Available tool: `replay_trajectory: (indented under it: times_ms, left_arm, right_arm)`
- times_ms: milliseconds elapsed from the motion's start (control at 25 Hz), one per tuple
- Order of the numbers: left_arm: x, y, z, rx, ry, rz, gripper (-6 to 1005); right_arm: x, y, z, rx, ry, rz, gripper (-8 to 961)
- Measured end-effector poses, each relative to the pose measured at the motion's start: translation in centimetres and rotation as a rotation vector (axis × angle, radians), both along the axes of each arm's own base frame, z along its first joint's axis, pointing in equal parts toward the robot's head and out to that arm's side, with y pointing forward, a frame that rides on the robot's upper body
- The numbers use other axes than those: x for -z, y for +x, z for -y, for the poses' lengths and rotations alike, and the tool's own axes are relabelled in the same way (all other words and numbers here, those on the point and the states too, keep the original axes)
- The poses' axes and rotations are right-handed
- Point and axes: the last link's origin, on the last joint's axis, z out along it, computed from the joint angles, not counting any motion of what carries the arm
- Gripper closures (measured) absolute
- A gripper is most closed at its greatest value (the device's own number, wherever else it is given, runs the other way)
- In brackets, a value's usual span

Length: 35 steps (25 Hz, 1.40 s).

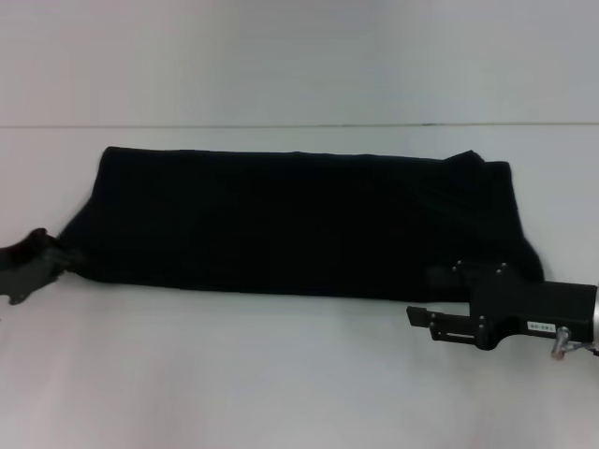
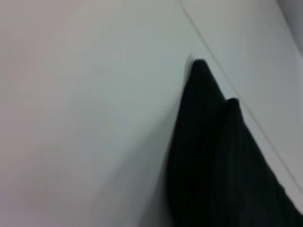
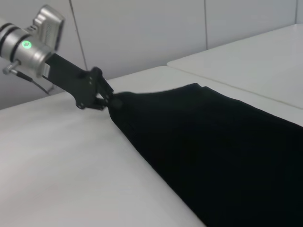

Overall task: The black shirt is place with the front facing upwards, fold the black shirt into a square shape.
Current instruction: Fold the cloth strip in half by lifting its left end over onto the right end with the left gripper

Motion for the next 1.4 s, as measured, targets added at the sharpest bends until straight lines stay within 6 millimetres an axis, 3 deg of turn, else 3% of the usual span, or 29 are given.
replay_trajectory:
  times_ms: [360, 480, 680, 800, 960, 1160, 1280, 1400]
  left_arm:
    - [-5.1, -2.5, 1.3, -0.054, 0.097, -0.005, 971]
    - [-6.0, -2.8, 1.5, -0.060, 0.123, 0.005, 971]
    - [-6.7, -0.9, 0.3, 0.011, 0.133, 0.050, 971]
    - [-6.5, 2.6, -1.7, 0.134, 0.139, 0.124, 971]
    - [-4.9, 9.2, -5.3, 0.329, 0.088, 0.194, 971]
    - [0.4, 19.5, -9.2, 0.565, -0.034, 0.205, 970]
    - [4.5, 23.7, -9.3, 0.652, -0.117, 0.180, 970]
    - [8.7, 25.5, -8.0, 0.690, -0.187, 0.170, 970]
  right_arm:
    - [-1.2, 1.3, 0.5, 0.026, 0.034, 0.019, 237]
    - [-1.4, 1.7, 0.7, 0.034, 0.040, 0.023, 237]
    - [-1.5, 2.0, 0.8, 0.046, 0.049, 0.029, 236]
    - [-1.6, 2.3, 0.8, 0.061, 0.063, 0.026, 235]
    - [-2.0, 2.9, 1.1, 0.088, 0.089, 0.015, 235]
    - [-2.2, 3.7, 1.8, 0.124, 0.101, 0.004, 235]
    - [-2.2, 4.2, 2.3, 0.143, 0.105, -0.004, 235]
    - [-2.2, 4.5, 2.8, 0.158, 0.102, -0.008, 235]
